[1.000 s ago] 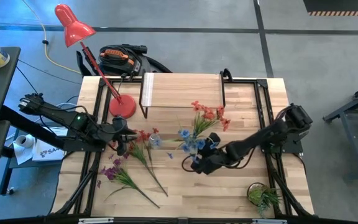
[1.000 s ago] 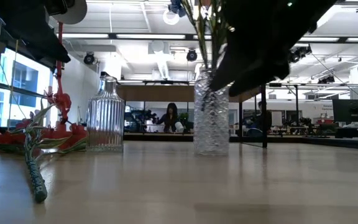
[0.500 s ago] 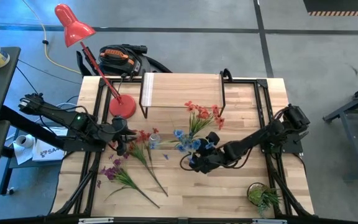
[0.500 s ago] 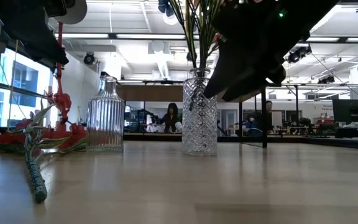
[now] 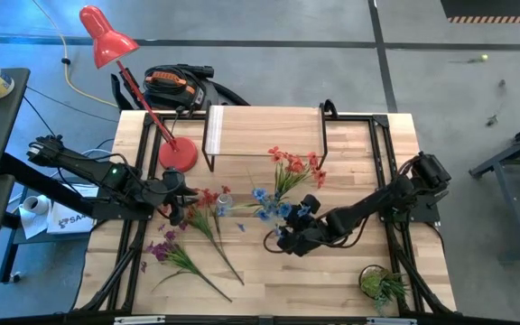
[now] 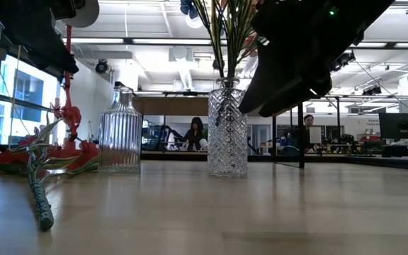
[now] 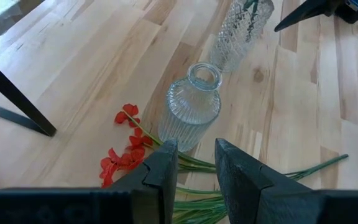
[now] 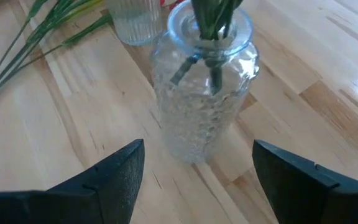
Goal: Pick and place flowers into a vace then onto a shelf
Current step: Adjust the right transparent flower vase
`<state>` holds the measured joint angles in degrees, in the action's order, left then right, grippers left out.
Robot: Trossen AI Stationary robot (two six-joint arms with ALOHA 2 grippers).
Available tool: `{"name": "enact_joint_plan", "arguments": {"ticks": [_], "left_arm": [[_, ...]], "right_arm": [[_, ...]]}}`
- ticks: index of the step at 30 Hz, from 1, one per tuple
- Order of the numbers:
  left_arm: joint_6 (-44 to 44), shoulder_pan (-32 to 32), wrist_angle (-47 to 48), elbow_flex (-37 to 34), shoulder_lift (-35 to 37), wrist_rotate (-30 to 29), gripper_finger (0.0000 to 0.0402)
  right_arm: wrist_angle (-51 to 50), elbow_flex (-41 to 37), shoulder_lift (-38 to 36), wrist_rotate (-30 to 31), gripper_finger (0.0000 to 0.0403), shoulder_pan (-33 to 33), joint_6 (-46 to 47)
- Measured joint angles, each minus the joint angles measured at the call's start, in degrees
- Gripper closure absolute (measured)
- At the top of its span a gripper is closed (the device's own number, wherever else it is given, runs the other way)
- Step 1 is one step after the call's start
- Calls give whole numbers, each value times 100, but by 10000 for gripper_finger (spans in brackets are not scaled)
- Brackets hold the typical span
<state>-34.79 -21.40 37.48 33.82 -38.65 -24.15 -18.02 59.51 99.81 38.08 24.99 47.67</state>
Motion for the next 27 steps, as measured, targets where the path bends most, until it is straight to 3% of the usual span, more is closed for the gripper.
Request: {"name": "enact_joint_plan", "arguments": {"ticks": [27], "left_arm": [[0, 0, -1, 0, 0, -56, 261]], "right_arm": [[-211, 0, 0, -251, 114, 27, 173]]}}
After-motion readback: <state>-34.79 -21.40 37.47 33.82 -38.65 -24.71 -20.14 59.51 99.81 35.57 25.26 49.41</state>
